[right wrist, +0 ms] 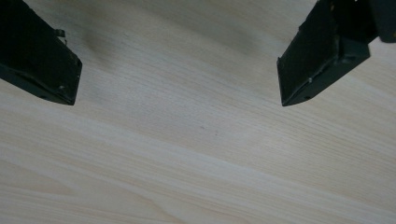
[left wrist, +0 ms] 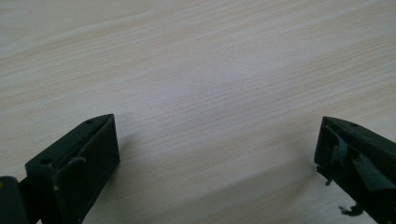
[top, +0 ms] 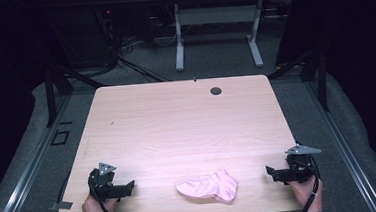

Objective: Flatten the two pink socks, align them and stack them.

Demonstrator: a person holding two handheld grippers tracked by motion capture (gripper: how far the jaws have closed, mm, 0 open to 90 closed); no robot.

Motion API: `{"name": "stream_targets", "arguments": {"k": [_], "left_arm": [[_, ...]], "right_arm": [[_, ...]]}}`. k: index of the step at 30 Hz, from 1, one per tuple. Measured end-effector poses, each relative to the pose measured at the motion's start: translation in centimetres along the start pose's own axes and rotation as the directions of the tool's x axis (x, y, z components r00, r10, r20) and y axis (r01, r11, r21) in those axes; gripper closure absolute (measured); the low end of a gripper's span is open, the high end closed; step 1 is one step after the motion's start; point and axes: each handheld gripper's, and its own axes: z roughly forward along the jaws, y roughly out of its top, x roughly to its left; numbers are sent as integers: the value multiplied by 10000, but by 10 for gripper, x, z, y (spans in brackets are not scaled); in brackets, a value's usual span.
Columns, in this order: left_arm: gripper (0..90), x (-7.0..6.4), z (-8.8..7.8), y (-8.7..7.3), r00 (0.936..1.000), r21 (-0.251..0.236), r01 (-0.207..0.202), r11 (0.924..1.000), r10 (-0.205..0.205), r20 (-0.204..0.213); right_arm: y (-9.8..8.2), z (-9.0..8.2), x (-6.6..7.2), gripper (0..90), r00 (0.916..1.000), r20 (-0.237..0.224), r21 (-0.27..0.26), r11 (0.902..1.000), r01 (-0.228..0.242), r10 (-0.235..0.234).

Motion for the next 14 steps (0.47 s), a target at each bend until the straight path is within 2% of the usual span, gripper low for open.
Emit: {"name": "stream_targets", "arguments": {"k": [3, 6, 8, 9, 14], "left_arm": [[0, 0, 2, 0, 9997, -73, -83, 9999, 81, -227], [0, 1, 2, -2, 9997, -263, -21, 9997, 15, -251], [0, 1, 3, -4, 9997, -479, -28, 9988, 15, -259], [0, 1, 3, -5, 9995, -617, 23, 9981, -42, -300], [0, 1, 4, -6, 9994, -724, 66, 9974, -90, -331]], "right_arm": [[-4, 5, -3, 0, 9999, 111, 102, 9999, -27, 26], [-6, 6, -2, 0, 9996, 288, -62, 10000, 24, -22], [-7, 7, 0, 0, 9981, 591, -117, 9998, 162, -154], [-8, 7, 0, 0, 9986, 504, -181, 9997, 178, -169], [-9, 7, 0, 0, 9984, 529, -193, 9996, 212, -202]]}}
